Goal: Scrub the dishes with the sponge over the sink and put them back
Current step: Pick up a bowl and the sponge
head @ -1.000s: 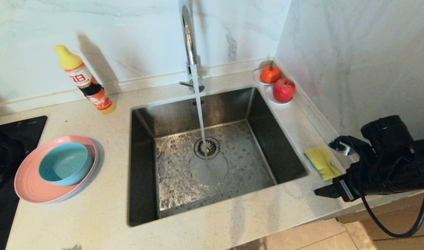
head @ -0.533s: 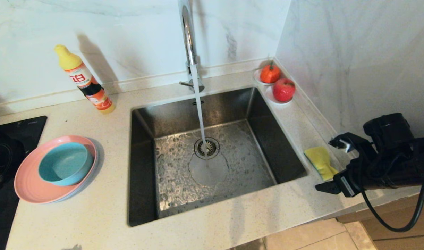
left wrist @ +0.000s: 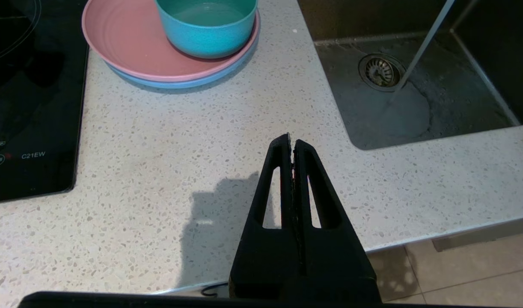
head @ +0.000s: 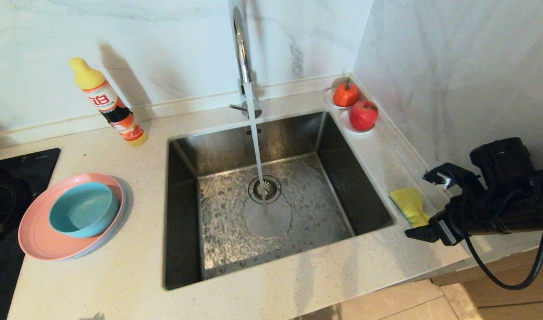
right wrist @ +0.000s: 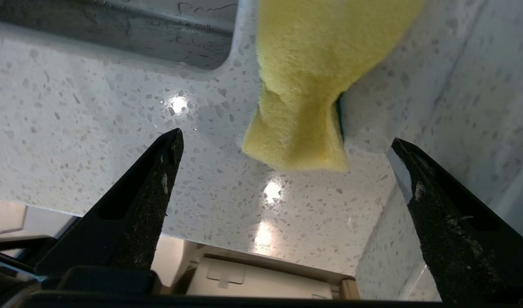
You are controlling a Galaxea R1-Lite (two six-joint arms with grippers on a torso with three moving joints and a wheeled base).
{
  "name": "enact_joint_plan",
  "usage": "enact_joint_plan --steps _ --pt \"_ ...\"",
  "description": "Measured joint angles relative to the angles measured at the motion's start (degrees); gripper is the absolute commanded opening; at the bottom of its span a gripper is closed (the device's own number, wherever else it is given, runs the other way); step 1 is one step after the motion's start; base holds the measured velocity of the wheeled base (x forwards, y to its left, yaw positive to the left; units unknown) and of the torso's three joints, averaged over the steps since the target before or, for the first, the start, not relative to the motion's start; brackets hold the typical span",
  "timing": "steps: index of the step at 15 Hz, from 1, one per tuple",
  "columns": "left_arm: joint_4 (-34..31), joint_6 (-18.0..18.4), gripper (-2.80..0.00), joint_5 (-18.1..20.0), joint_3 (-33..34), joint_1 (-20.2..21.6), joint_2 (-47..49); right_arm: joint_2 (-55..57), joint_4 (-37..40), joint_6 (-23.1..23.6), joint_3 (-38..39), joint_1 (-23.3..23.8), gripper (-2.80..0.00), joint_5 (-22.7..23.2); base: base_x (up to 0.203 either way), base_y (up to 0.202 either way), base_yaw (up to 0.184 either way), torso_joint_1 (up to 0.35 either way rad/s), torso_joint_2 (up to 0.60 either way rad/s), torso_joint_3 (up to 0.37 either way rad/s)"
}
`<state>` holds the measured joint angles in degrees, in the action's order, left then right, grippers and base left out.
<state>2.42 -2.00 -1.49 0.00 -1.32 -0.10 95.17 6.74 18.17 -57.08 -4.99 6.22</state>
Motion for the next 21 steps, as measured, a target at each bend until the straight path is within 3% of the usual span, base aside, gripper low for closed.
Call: enact_joint_plan --steps 3,21 --pt "0.0 0.0 -2.8 0.0 0.0 0.0 0.0 -0.07 -0.01 2.2 0.16 -0.07 0.0 0.06 0.0 0.0 0.0 0.0 0.0 0.0" --pt "0.01 0.0 -2.8 0.01 0.0 0.0 0.02 2.23 -1.49 3.25 -0.17 -1.05 0.0 0.04 0.0 0.0 0.0 0.0 0.0 0.0"
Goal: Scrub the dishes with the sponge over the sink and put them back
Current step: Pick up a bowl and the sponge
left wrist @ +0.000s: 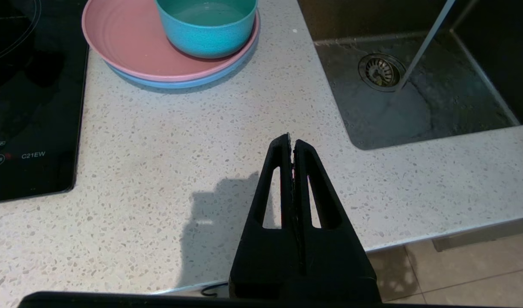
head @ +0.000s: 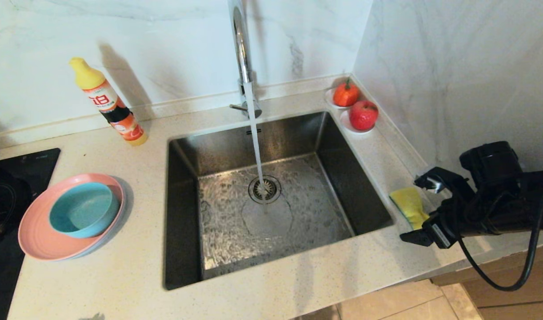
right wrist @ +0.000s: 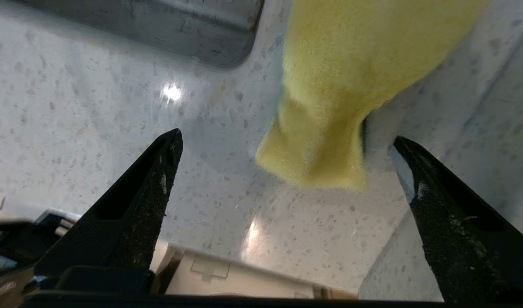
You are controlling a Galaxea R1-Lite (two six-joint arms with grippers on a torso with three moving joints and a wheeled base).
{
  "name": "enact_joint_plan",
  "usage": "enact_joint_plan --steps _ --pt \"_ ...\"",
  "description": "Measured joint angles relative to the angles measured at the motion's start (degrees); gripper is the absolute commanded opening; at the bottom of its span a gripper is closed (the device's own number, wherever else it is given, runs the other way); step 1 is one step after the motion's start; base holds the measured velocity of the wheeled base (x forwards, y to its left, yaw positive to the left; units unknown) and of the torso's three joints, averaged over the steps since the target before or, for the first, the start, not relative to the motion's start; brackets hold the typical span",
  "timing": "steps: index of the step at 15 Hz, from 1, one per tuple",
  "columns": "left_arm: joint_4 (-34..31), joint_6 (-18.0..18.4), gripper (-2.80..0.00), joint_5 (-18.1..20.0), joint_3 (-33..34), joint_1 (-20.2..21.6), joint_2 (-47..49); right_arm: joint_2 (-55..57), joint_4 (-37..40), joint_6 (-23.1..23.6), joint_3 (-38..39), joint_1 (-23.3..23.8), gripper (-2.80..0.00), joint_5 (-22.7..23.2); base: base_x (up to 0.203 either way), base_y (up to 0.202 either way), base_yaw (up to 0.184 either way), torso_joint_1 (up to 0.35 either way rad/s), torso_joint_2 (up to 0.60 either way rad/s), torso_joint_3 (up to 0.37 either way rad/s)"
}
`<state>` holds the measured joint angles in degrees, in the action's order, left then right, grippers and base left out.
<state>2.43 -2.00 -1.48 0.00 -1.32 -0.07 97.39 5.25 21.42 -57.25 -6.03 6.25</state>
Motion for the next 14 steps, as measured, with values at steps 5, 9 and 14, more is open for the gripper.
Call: enact_joint_plan --steps 5,9,14 --pt "0.0 0.02 -2.8 0.02 0.0 0.0 0.0 0.73 -3.11 0.6 0.36 0.02 -2.8 -0.1 0.0 0.0 0.0 0.0 0.0 0.0" --pt "-0.01 0.02 -2.8 0.0 0.0 0.0 0.0 0.81 -2.94 1.37 0.13 0.0 -2.8 -0.09 0.0 0.0 0.0 0.0 0.0 0.0" --pt "0.0 0.02 -2.8 0.0 0.0 0.0 0.0 0.56 -2.26 1.38 0.17 0.06 -2.8 -0.08 0.0 0.0 0.0 0.0 0.0 0.0"
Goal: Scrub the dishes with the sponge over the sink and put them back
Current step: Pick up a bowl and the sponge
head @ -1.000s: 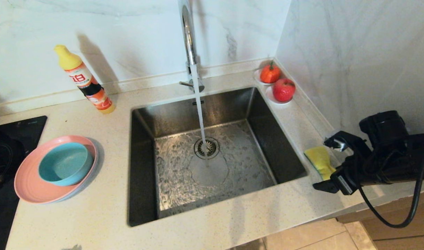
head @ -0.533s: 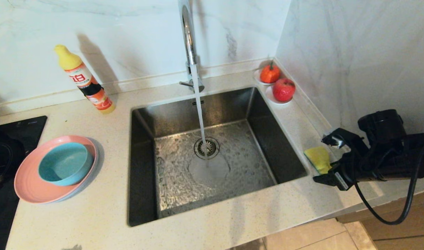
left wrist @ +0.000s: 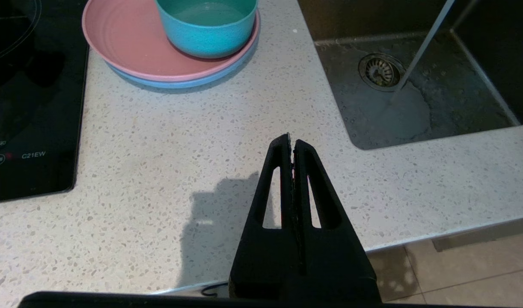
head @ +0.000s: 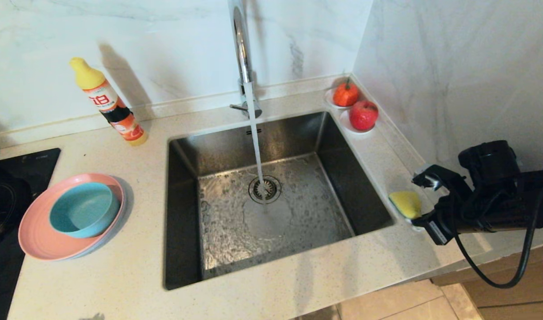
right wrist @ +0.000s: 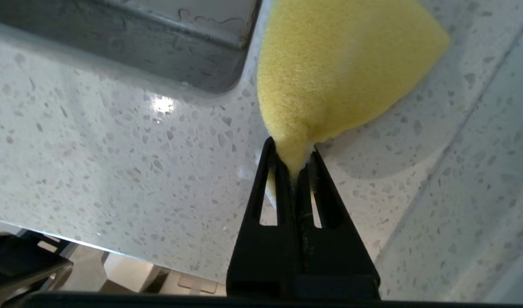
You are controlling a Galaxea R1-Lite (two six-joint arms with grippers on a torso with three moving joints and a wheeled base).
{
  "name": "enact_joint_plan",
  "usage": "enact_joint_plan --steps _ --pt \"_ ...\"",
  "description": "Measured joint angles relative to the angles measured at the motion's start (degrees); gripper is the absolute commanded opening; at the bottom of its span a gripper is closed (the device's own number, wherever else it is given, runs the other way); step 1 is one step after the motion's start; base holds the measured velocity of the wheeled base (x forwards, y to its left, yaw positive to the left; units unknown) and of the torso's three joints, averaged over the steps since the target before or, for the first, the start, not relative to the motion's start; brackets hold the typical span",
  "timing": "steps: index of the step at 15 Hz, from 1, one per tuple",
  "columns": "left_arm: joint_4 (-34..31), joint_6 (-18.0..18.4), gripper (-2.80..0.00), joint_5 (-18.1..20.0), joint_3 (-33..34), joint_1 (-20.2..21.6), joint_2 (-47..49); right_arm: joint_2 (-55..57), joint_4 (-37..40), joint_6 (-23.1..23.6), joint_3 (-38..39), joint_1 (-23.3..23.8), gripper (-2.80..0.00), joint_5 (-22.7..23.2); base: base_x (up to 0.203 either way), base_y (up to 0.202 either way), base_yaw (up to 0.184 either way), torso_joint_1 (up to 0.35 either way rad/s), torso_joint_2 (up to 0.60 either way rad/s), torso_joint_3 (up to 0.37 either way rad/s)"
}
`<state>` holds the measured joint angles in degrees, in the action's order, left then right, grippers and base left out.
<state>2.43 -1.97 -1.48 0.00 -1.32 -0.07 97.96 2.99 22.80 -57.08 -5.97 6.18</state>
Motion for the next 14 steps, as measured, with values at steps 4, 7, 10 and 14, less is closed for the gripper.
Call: enact_joint_plan --steps 4,7,10,14 --pt "0.0 0.0 -2.8 0.0 0.0 0.0 0.0 -1.59 1.12 -0.2 -0.34 0.02 -2.8 0.04 0.0 0.0 0.0 0.0 0.0 0.0" --pt "-0.01 -0.01 -2.8 0.01 0.0 0.0 0.0 -5.19 6.88 -0.54 -2.84 0.0 -2.8 1.13 0.0 0.0 0.0 0.0 0.0 0.0" --pt "-0.01 -0.01 -2.8 0.02 0.0 0.0 0.0 -10.81 16.72 -2.36 -7.1 -1.36 -2.8 5.83 0.0 0.0 0.0 0.0 0.0 0.0" --pt "-0.01 -0.02 -2.8 0.02 0.0 0.0 0.0 -17.17 24.99 -11.8 -11.42 -11.07 -2.8 7.35 0.0 0.0 0.0 0.0 0.0 0.0"
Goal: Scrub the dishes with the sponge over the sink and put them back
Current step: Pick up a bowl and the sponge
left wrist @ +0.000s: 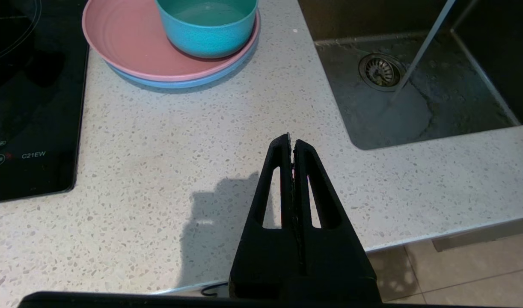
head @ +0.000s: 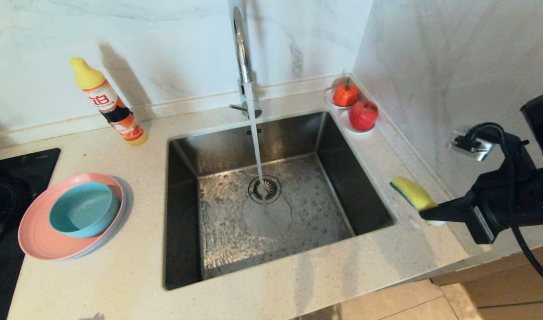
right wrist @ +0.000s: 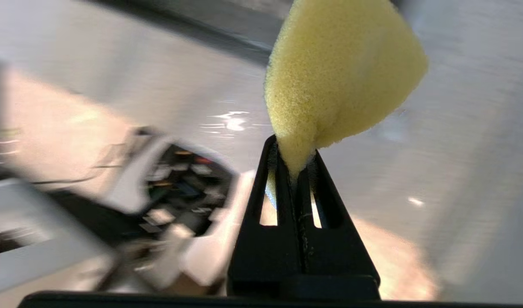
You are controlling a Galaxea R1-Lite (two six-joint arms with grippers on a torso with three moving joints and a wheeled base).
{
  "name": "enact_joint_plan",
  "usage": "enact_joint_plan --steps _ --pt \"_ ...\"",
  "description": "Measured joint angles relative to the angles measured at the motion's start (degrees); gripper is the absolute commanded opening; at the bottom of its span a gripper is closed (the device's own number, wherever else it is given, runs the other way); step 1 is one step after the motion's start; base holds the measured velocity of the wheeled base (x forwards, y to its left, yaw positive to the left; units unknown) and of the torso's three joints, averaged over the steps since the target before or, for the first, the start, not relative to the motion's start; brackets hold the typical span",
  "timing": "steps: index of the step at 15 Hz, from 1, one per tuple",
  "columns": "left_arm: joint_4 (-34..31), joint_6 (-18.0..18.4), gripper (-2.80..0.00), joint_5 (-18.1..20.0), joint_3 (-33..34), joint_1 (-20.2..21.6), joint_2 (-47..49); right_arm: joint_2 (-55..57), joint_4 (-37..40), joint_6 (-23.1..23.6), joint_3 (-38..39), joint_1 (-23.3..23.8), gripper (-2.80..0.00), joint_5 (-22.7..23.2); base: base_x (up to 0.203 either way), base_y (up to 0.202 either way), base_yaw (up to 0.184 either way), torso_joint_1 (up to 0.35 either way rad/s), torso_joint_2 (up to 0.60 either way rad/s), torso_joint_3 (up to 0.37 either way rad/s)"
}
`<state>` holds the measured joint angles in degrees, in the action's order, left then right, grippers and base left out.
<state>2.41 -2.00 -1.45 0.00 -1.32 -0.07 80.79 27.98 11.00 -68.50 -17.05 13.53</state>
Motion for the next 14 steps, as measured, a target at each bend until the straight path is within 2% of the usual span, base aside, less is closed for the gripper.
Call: enact_joint_plan --steps 2,4,7,14 --pt "0.0 0.01 -2.8 -0.03 0.0 0.0 0.0 -1.99 2.2 -4.03 -1.06 -5.87 -2.8 -0.2 0.0 0.0 0.0 0.0 0.0 0.0" --pt "0.01 0.02 -2.8 -0.01 0.0 0.0 0.0 -3.34 2.95 -9.95 -1.78 -11.03 -2.8 -0.44 0.0 0.0 0.0 0.0 0.0 0.0" --pt "0.0 0.0 -2.8 0.0 0.0 0.0 0.0 -4.39 3.11 -17.67 -1.93 -15.75 -2.8 -0.41 0.0 0.0 0.0 0.0 0.0 0.0" --pt "0.01 0.02 -2.8 -0.02 0.0 0.0 0.0 -4.17 3.75 -25.77 -2.48 -25.35 -2.8 -0.74 0.0 0.0 0.0 0.0 0.0 0.0"
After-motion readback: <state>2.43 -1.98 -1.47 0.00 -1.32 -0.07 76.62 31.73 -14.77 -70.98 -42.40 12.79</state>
